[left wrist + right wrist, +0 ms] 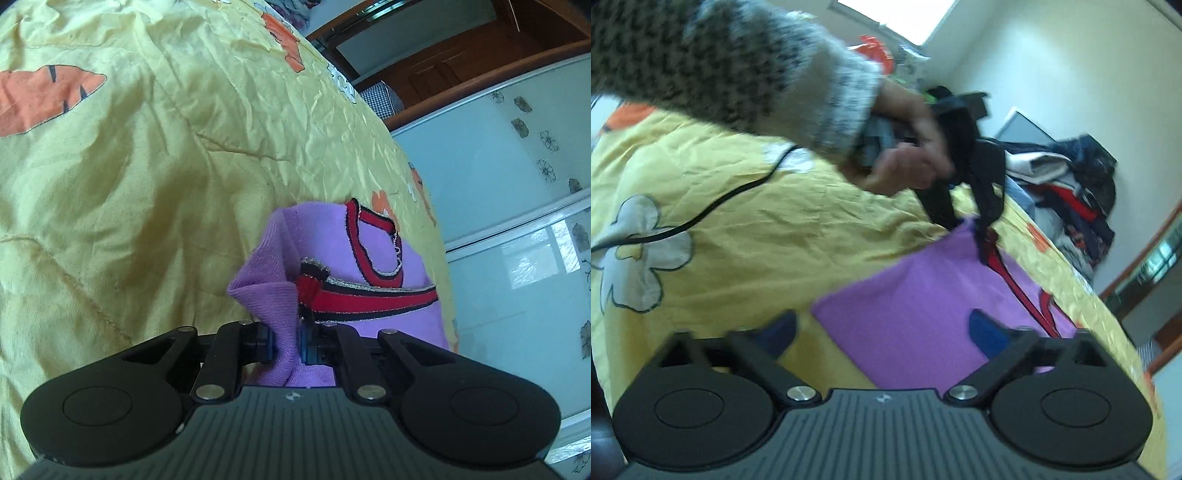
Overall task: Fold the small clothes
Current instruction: 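Grasp and lift the collar edge with the right gripper while the left gripper holds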
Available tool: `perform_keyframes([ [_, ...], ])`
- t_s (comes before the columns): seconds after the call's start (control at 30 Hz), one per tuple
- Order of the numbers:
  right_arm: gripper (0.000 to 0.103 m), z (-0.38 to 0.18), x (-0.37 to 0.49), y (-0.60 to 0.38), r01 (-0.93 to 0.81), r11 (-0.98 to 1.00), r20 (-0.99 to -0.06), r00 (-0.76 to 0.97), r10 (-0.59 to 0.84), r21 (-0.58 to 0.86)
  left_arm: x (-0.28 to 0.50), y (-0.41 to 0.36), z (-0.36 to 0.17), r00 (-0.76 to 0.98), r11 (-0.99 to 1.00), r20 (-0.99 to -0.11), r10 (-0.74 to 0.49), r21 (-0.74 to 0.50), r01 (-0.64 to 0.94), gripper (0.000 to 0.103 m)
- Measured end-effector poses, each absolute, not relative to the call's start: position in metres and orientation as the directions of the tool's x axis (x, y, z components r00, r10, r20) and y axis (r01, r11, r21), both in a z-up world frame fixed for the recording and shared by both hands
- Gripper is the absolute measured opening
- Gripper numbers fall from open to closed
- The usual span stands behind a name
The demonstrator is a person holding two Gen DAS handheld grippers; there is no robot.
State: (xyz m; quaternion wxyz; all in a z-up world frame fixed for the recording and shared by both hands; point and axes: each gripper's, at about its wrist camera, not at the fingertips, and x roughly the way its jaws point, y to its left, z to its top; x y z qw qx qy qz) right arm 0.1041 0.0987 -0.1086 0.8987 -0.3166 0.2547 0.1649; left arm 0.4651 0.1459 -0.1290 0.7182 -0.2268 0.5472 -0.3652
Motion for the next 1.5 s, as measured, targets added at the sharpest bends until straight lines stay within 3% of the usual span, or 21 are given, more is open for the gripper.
perform_keyframes([
  [0.07, 0.043, -0.118, 0.108, 0.106, -0.469, 0.711, -0.582, 0.807, 0.104, -0.523, 0.466, 0.148, -0.132, 0.128, 0.628, -0.618, -0.776, -0.735, 0.256, 0.012],
  [0.37, 0.045, -0.133, 0.094, 0.122, -0.448, 0.550, -0.490, 0.868, 0.079, -0.705, 0.468, 0.154, -0.141, 0.132, 0.614, -0.600, -0.789, -0.759, 0.219, 0.013],
  [0.43, 0.032, -0.135, 0.101, 0.124, -0.459, 0.556, -0.504, 0.860, 0.082, -0.693, 0.467, 0.154, -0.141, 0.140, 0.616, -0.600, -0.787, -0.756, 0.222, 0.013],
  [0.47, 0.006, -0.133, 0.105, 0.122, -0.483, 0.576, -0.540, 0.837, 0.083, -0.660, 0.466, 0.155, -0.140, 0.146, 0.616, -0.598, -0.788, -0.756, 0.223, 0.012],
  [0.63, 0.006, -0.103, 0.119, 0.090, -0.470, 0.764, -0.560, 0.810, 0.174, -0.441, 0.460, 0.158, -0.132, 0.176, 0.608, -0.582, -0.794, -0.761, 0.228, 0.011],
  [0.7, 0.006, -0.085, 0.125, 0.065, -0.460, 0.841, -0.558, 0.793, 0.245, -0.284, 0.457, 0.158, -0.124, 0.185, 0.597, -0.567, -0.802, -0.773, 0.217, 0.011],
  [0.8, 0.005, -0.064, 0.127, 0.033, -0.390, 0.891, -0.494, 0.836, 0.238, -0.230, 0.453, 0.147, -0.104, 0.193, 0.593, -0.560, -0.805, -0.769, 0.240, 0.011],
  [1.0, 0.005, -0.044, 0.119, -0.029, -0.233, 0.939, -0.389, 0.913, 0.123, -0.251, 0.451, 0.097, -0.063, 0.201, 0.614, -0.581, -0.789, -0.736, 0.285, 0.011],
  [1.13, 0.005, -0.044, 0.109, -0.080, -0.144, 0.972, -0.383, 0.922, 0.063, -0.187, 0.450, 0.038, -0.050, 0.183, 0.622, -0.597, -0.781, -0.719, 0.308, 0.011],
  [1.33, 0.004, -0.051, 0.086, -0.170, -0.012, 0.998, -0.395, 0.918, 0.033, 0.056, 0.441, -0.069, -0.057, 0.124, 0.641, -0.644, -0.755, -0.685, 0.346, 0.011],
  [1.5, 0.004, -0.057, 0.067, -0.233, 0.100, 0.985, -0.394, 0.918, -0.035, 0.144, 0.431, -0.152, -0.067, 0.072, 0.629, -0.653, -0.754, -0.685, 0.369, 0.008],
])
